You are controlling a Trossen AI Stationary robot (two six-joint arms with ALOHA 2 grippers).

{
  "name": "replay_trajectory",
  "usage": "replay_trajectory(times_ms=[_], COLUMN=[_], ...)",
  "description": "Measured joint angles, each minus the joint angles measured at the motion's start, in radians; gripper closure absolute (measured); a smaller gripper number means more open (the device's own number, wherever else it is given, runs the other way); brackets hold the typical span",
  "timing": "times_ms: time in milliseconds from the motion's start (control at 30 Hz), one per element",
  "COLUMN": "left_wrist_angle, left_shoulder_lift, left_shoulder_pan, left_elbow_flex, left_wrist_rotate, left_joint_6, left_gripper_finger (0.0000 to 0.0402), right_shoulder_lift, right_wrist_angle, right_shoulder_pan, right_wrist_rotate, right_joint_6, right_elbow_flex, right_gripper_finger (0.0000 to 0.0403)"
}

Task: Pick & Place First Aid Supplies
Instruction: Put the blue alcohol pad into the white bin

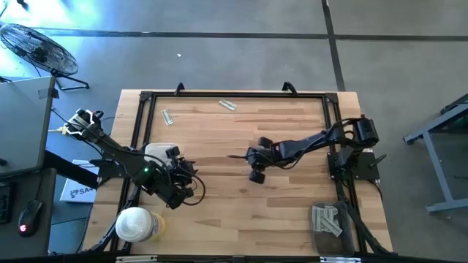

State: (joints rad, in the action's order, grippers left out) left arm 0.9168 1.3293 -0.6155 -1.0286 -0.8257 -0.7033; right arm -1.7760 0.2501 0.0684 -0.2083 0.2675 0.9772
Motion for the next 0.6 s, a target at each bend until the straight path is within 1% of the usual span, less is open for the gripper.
replay_trajectory(times_ms=[167, 300, 467, 600], left_wrist_angle=[-0.002, -0.002, -0.004, -0.012], left_shoulder_lift=[0.0, 0.0, 0.0, 0.0], left_shoulder_pan=[0.0, 0.0, 0.0, 0.0], left_elbow_flex=[0.0, 0.0, 0.0, 0.0], left_wrist_rotate=[0.0, -0.003, -0.004, -0.026], left_joint_6=[0.0, 0.0, 0.0, 0.0], left_gripper_finger=[0.0267, 0.0267, 0.0267, 0.0267], right_shoulder_lift=[-0.011, -0.009, -0.009, -0.009], right_wrist_angle=[-0.015, -0.066, -0.094, -0.091], right_shoulder_pan=[0.0, 0.001, 0.0, 0.0], right_wrist_rotate=[0.033, 0.007, 0.018, 0.006], right_joint_6=[0.018, 0.037, -0.006, -0.04], right_elbow_flex=[-0.052, -0.092, -0.103, -0.103], right_gripper_finger=[0.0307, 0.0297, 0.0296, 0.0305])
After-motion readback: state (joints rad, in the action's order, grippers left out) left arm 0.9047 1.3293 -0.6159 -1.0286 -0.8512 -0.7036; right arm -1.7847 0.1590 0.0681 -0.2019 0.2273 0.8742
